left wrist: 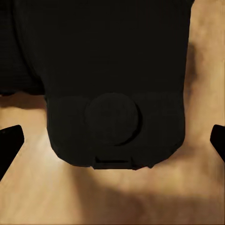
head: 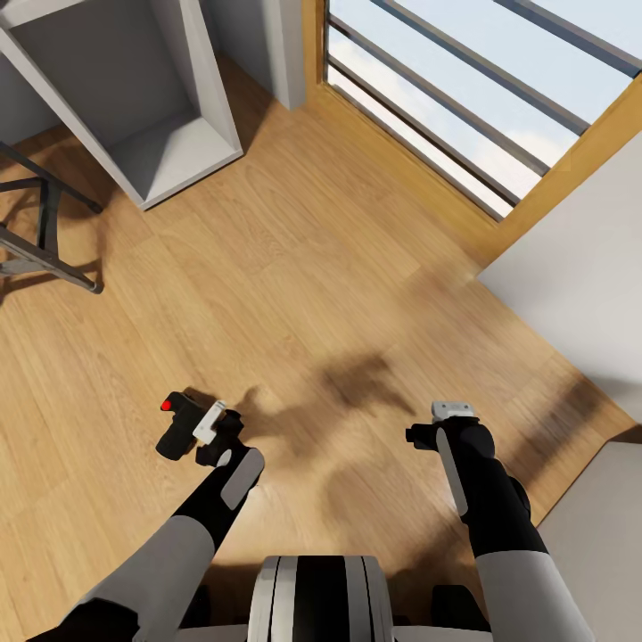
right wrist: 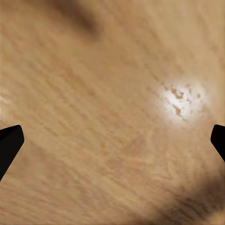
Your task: Attach the digital camera to the camera tripod in the bedroom.
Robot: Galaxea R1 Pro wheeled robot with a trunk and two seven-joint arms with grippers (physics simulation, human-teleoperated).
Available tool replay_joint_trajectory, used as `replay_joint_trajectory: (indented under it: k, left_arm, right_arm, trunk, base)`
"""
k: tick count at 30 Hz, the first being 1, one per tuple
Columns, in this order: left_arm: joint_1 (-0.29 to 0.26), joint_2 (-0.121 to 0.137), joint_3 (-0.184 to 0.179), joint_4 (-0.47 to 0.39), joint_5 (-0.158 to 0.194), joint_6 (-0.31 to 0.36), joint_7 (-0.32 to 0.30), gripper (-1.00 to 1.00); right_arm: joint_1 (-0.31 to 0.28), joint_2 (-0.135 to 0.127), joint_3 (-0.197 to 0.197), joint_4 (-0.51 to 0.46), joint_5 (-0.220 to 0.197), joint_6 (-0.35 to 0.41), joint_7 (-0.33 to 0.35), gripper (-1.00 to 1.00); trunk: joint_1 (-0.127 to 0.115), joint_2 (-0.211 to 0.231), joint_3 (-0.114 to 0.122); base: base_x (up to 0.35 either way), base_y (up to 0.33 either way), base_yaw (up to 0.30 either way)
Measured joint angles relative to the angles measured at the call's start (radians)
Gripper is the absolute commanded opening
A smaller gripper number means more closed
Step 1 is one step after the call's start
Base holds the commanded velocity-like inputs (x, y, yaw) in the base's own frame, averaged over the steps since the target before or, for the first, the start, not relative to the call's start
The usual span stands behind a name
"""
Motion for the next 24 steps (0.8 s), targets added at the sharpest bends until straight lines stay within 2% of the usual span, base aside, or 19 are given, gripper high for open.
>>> replay_joint_trajectory:
  k: [12,17,23,24]
  left_arm:
    - [-0.009,0.02,0.001,0.009,0.004,-0.001,0.0,1.0]
    - [-0.033,0.023,0.002,0.059,0.004,-0.001,-0.006,1.0]
    - [-0.043,0.024,0.003,0.082,0.003,-0.001,-0.012,1.0]
    - [-0.043,0.024,0.003,0.082,0.002,-0.001,-0.012,-1.0]
  right_arm:
    - [0.0,0.0,0.0,0.0,0.001,0.0,0.0,1.0]
    - [0.0,0.0,0.0,0.0,0.0,0.0,0.0,1.0]
    - [0.0,0.0,0.0,0.0,0.0,0.0,0.0,1.0]
    - [0.0,0.0,0.0,0.0,0.001,0.0,0.0,1.0]
  trunk:
    - [0.0,0.0,0.0]
    - [0.0,0.0,0.0]
    - [0.0,0.0,0.0]
    - [0.0,0.0,0.0]
  base:
    - [0.0,0.0,0.0]
    - [0.0,0.0,0.0]
    - [0.0,0.0,0.0]
    - [0.0,0.0,0.0]
